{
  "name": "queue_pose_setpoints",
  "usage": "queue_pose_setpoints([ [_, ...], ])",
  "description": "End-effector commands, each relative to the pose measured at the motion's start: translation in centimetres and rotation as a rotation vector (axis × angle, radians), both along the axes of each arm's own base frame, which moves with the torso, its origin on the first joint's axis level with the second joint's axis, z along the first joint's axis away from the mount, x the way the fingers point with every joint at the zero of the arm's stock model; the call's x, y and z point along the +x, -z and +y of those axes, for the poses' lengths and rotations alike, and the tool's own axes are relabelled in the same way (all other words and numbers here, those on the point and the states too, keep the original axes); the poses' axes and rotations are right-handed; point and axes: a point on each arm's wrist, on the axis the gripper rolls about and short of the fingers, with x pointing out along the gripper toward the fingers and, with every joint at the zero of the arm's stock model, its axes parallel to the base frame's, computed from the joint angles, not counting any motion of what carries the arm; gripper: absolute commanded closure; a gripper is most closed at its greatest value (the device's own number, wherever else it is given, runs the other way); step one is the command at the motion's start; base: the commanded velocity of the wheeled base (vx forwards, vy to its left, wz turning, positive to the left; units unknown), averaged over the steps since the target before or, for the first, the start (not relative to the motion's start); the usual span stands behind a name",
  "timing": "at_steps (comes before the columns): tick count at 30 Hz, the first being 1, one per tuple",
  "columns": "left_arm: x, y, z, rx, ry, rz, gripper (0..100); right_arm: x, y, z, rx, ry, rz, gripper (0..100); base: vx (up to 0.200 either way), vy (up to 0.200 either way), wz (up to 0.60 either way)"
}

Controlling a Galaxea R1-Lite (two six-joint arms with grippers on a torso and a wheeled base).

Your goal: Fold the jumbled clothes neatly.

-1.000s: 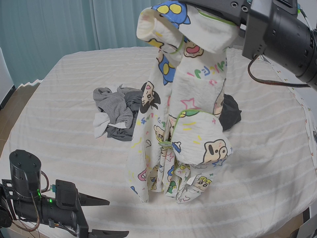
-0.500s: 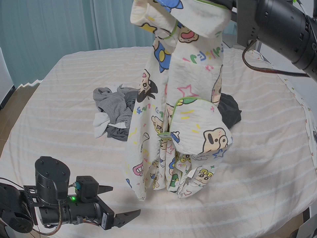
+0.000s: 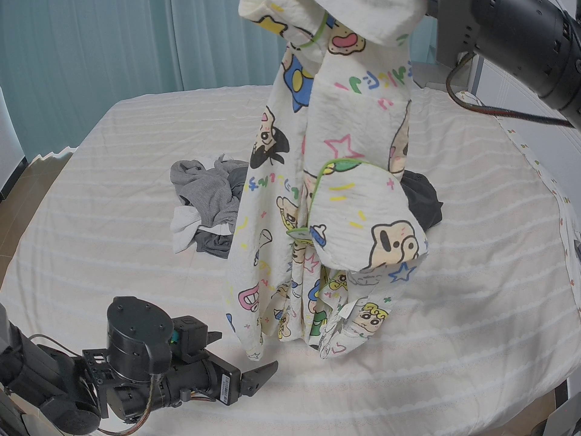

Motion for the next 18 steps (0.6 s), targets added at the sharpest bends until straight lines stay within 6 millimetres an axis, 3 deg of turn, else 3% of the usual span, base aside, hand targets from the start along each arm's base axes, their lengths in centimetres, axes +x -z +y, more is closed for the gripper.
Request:
queue_pose_setpoints([
  [1, 0.7, 1.7, -0.7, 0.04, -0.032, 0.016, 0, 0.0, 0.0, 0.1, 0.001, -0.003, -0.001, 100, 0.0, 0.0, 0.0],
  [11, 3.2, 5.0, -2.4, 0.058, -0.2, -0.098, 0, -0.1, 0.3, 0.3, -0.009, -0.01, 0.006, 100, 0.0, 0.0, 0.0],
  [17, 4.0, 5.7, -3.2, -0.016, -0.215, -0.165, 0, -0.1, 0.3, 0.2, -0.008, -0.008, 0.005, 100, 0.0, 0.0, 0.0],
  [18, 3.9, 5.9, -3.1, -0.017, -0.213, -0.166, 100, -0.1, 0.2, 0.2, -0.006, -0.006, 0.005, 100, 0.0, 0.0, 0.0],
])
